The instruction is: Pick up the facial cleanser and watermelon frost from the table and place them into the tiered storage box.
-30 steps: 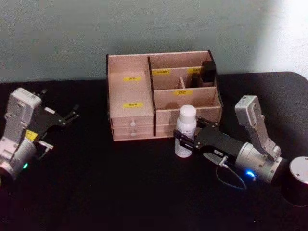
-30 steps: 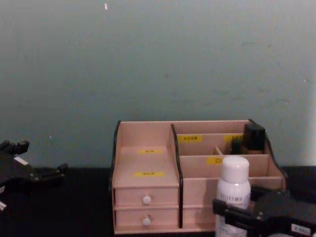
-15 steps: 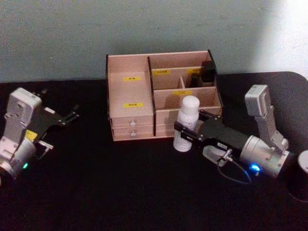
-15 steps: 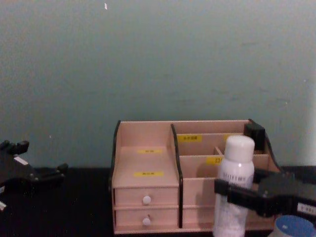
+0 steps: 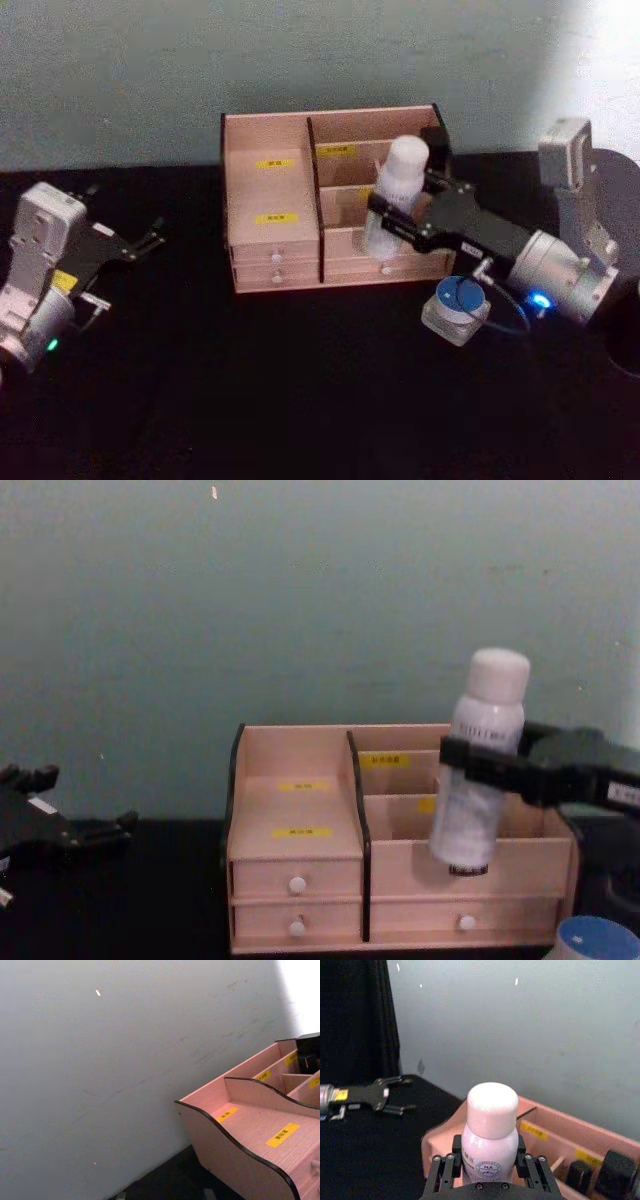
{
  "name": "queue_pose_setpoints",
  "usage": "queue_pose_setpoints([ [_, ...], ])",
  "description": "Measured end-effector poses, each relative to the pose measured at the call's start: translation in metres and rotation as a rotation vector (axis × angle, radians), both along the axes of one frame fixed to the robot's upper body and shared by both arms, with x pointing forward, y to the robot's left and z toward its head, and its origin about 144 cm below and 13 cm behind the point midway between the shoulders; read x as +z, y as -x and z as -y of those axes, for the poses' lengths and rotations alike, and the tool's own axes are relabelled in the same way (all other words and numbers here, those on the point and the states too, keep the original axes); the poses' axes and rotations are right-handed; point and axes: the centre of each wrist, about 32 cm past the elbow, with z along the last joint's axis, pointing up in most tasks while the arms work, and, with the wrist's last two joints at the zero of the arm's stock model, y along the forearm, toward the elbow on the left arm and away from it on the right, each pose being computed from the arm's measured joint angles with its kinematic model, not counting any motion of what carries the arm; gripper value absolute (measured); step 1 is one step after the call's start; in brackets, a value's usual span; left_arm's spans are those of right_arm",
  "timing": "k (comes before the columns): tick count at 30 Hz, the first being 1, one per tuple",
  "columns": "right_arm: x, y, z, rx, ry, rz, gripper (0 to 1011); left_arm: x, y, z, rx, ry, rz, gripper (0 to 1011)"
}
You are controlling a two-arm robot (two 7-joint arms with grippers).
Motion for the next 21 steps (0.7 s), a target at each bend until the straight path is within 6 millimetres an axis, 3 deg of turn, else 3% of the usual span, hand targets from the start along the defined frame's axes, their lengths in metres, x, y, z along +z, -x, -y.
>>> queue_pose_setpoints([
  [7, 0.014, -0.013, -0.002, -0.027, -0.015, 0.045, 590, 0.0, 0.0, 0.0, 0.0, 0.0, 0.0, 1001],
  [21, 0.02, -0.04, -0.007, -0.053, -0.011, 0.057, 590, 0.0, 0.0, 0.0, 0.0, 0.0, 0.0, 1001],
])
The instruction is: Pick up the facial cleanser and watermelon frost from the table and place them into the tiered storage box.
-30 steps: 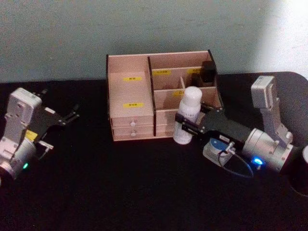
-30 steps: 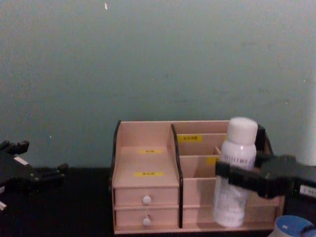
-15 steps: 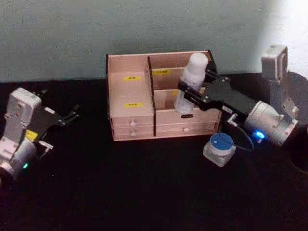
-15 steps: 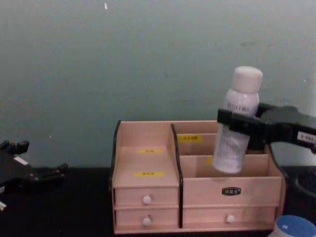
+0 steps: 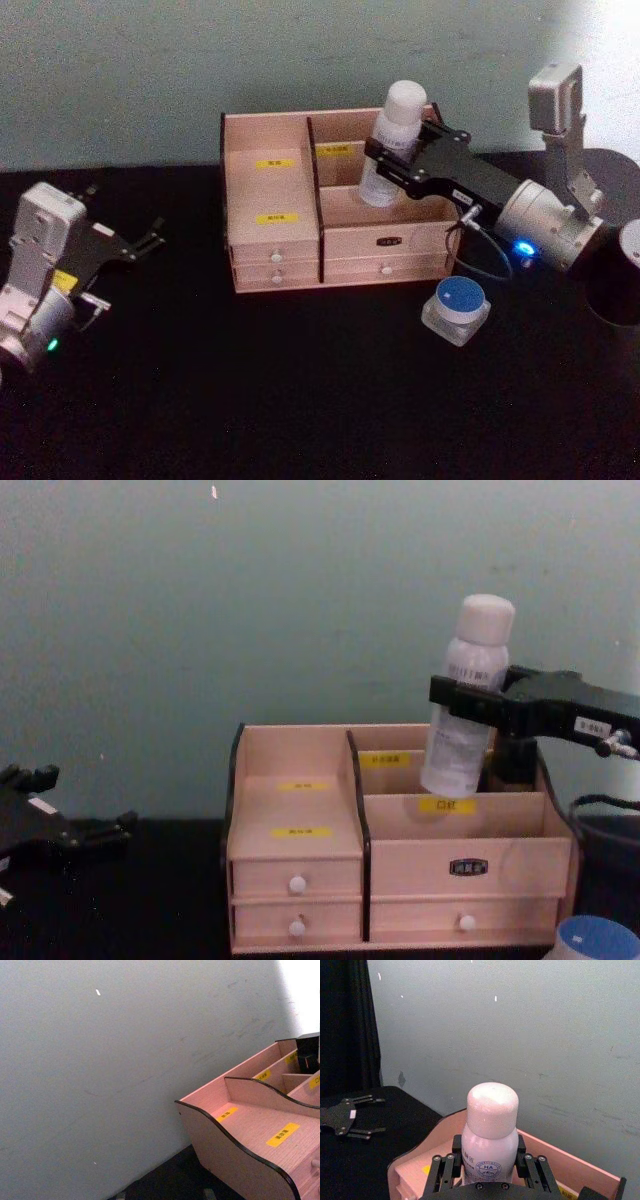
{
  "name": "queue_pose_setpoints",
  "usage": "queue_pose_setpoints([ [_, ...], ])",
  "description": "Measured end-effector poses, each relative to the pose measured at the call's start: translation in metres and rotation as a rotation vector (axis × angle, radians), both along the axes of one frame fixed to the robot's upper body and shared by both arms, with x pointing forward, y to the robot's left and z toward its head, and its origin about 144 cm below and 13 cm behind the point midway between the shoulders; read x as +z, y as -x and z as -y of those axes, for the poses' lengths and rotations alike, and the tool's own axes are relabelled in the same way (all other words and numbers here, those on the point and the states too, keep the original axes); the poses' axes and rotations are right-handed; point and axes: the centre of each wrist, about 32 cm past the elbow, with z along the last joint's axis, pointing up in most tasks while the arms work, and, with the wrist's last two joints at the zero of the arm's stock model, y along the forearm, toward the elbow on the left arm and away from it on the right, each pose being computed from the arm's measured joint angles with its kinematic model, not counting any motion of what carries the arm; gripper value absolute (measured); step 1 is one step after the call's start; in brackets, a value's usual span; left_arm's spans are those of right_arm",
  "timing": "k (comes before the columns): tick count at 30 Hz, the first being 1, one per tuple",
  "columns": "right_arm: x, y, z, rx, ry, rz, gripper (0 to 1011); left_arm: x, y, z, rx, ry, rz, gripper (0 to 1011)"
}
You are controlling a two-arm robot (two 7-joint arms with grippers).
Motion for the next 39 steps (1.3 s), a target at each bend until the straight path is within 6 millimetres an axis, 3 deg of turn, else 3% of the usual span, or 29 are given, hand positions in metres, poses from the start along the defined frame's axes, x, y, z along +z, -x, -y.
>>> queue_pose_setpoints([
  [39, -0.003, -0.051, -0.023, -0.047, 0.041, 0.004, 590, 0.0, 0.0, 0.0, 0.0, 0.0, 0.0, 1001],
])
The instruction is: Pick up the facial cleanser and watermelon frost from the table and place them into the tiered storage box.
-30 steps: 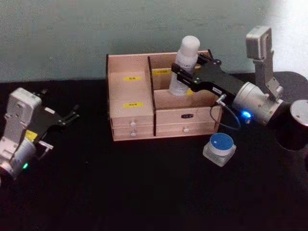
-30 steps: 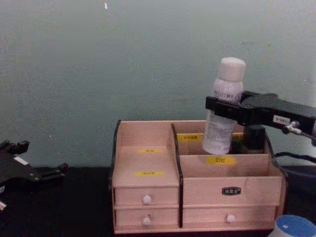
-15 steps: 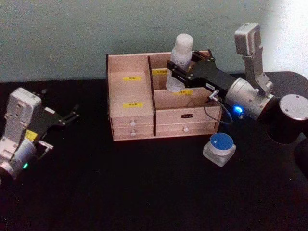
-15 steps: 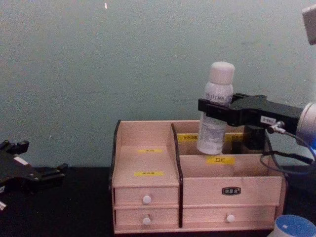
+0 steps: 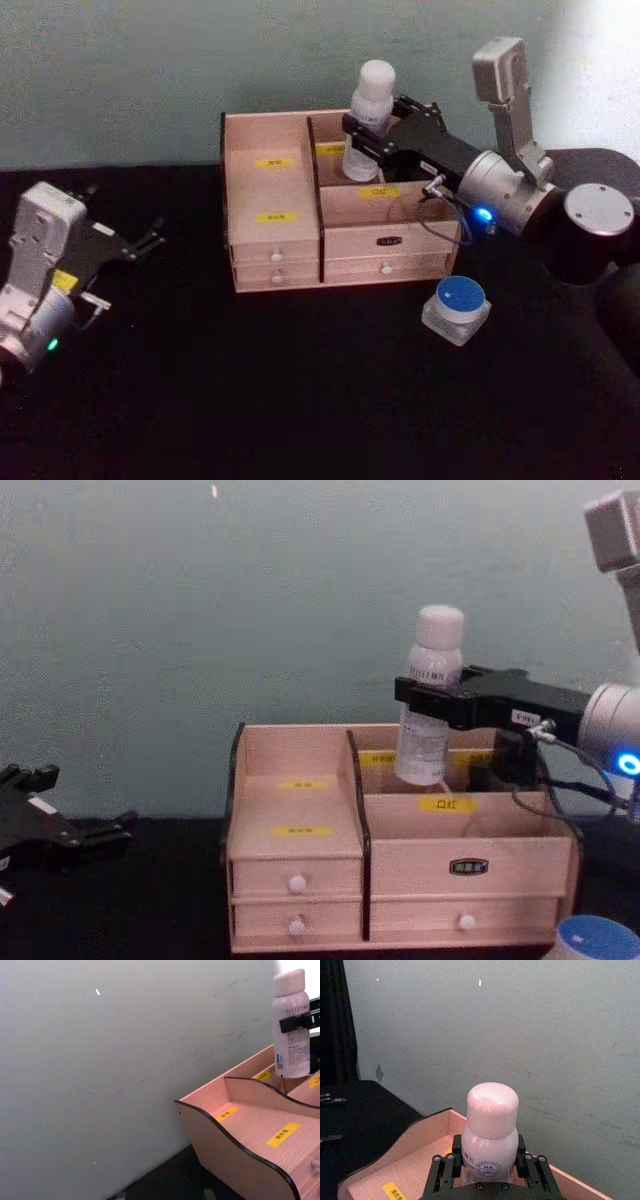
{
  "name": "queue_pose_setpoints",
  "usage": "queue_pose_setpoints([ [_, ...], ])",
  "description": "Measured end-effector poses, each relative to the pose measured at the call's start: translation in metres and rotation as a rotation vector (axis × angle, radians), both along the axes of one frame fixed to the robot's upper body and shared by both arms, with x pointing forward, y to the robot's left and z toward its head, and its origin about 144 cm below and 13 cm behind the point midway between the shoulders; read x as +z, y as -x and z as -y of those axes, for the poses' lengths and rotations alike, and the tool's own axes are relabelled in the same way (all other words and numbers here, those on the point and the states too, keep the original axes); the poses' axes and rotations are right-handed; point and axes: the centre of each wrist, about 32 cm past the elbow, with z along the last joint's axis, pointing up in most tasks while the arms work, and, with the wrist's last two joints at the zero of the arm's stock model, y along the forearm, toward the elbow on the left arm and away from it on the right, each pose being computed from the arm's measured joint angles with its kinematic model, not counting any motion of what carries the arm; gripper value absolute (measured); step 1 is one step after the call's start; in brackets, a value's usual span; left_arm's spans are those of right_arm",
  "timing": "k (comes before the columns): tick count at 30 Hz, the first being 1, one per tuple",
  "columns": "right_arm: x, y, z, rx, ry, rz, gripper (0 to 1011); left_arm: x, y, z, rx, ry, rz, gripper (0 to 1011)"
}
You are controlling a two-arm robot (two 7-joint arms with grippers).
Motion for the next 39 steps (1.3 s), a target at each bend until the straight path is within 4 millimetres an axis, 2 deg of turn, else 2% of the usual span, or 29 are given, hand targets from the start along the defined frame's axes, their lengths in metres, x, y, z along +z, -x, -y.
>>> queue_pose_setpoints([
  [21, -0.004, -0.016, -0.008, -0.023, 0.01, -0.015, 590, 0.0, 0.0, 0.0, 0.0, 0.0, 0.0, 1001],
  [39, -0.011, -0.019, -0.01, -0.026, 0.036, -0.046, 590, 0.0, 0.0, 0.0, 0.0, 0.0, 0.0, 1001],
])
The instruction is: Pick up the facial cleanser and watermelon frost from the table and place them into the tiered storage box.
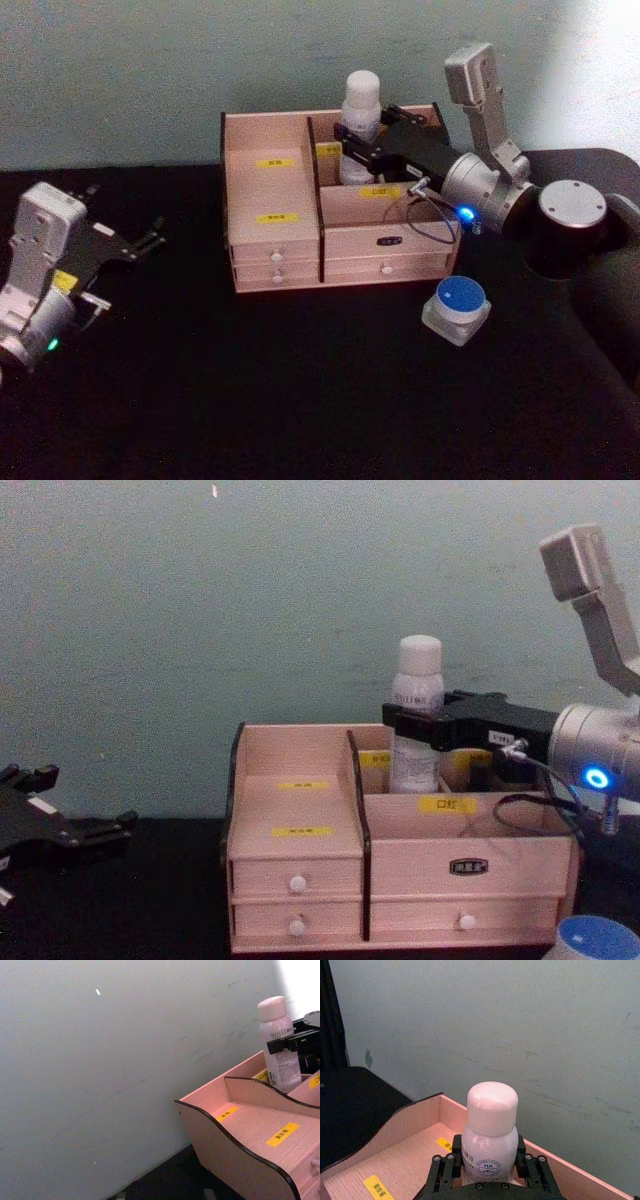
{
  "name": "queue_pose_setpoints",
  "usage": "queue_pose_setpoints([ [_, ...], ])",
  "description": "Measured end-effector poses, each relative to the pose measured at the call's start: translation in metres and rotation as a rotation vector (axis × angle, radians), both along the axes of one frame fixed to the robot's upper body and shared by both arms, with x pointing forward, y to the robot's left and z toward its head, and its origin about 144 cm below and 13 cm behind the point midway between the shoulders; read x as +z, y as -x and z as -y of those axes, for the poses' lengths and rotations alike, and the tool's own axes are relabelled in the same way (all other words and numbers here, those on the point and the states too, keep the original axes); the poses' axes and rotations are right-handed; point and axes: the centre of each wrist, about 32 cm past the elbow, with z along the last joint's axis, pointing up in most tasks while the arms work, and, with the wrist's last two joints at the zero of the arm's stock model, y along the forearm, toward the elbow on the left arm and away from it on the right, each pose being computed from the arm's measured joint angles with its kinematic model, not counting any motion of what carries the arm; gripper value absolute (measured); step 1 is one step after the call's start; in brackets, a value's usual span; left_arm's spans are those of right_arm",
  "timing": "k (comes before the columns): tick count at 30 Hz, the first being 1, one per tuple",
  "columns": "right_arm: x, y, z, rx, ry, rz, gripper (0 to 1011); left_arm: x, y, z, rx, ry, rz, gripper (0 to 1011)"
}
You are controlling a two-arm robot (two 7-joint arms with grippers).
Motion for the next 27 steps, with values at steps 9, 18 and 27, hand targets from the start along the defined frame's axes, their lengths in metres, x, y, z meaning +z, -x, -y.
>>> queue_pose_setpoints([
  [9, -0.0025, -0.0012, 0.0, -0.005, 0.018, -0.021, 590, 0.0, 0.0, 0.0, 0.0, 0.0, 0.0, 1001],
  [18, -0.0059, -0.0028, -0.0012, -0.013, 0.032, -0.047, 590, 0.0, 0.0, 0.0, 0.0, 0.0, 0.0, 1001],
  [27, -0.0085, -0.0033, -0.0004, -0.021, 0.032, -0.062, 590, 0.0, 0.0, 0.0, 0.0, 0.0, 0.0, 1001],
])
